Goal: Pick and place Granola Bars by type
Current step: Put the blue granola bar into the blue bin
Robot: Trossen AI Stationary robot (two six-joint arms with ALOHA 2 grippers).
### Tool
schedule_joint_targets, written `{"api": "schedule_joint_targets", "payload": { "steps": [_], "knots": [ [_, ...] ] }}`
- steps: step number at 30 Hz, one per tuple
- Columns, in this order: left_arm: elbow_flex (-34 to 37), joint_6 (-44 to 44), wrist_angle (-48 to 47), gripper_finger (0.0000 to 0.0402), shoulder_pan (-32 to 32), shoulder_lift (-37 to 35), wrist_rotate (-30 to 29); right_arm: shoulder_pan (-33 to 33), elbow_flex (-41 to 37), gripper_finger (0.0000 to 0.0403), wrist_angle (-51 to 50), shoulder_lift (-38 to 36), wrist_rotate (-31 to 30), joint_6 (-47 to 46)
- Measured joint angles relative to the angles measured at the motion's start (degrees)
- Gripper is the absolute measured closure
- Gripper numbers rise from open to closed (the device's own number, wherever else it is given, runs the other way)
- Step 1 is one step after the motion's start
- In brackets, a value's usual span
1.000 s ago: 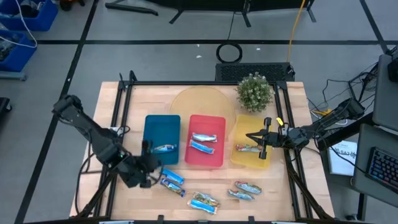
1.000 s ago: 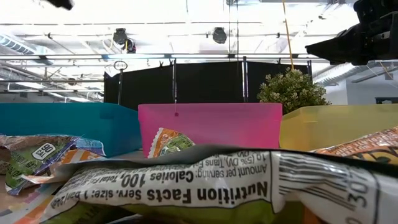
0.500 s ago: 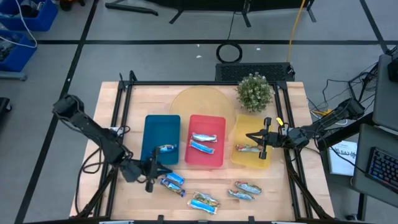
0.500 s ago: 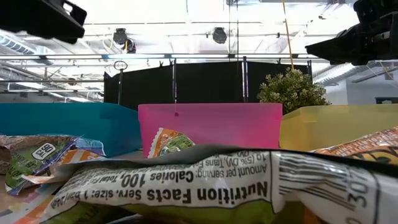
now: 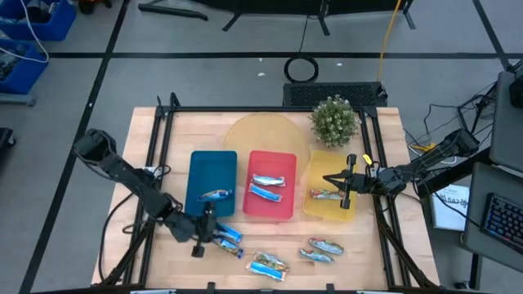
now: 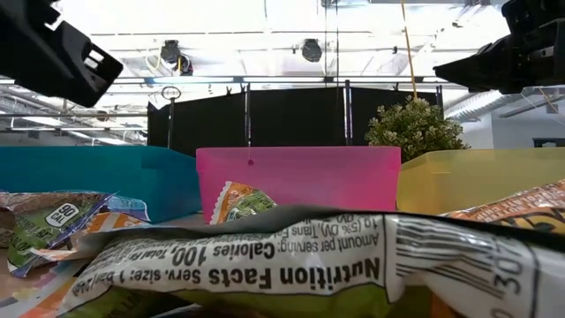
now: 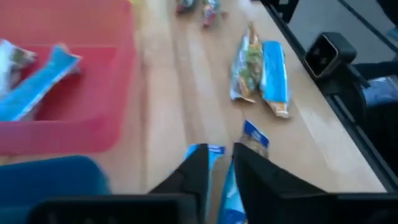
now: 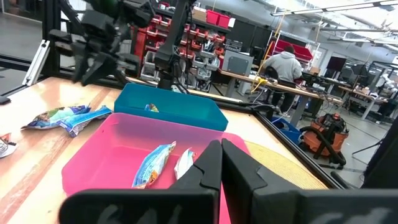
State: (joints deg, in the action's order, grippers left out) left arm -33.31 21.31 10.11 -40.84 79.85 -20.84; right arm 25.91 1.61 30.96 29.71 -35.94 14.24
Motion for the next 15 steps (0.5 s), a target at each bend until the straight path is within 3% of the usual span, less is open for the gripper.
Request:
{"api": "schedule_joint_targets", "payload": {
  "steps": [7,15],
  "knots": [
    [-6.56,-0.79,-6.23,0.0222,-4.57,8.87,0.08,0.0,0.01,0.0403,-0.25,0.0,0.0,-1.65],
    [-8.41,2.07,-11.03,0.0182,-4.0,14.9,1.13,0.0,-0.01,0.0403,-0.55,0.04,0.0,-2.64]
  ]
}}
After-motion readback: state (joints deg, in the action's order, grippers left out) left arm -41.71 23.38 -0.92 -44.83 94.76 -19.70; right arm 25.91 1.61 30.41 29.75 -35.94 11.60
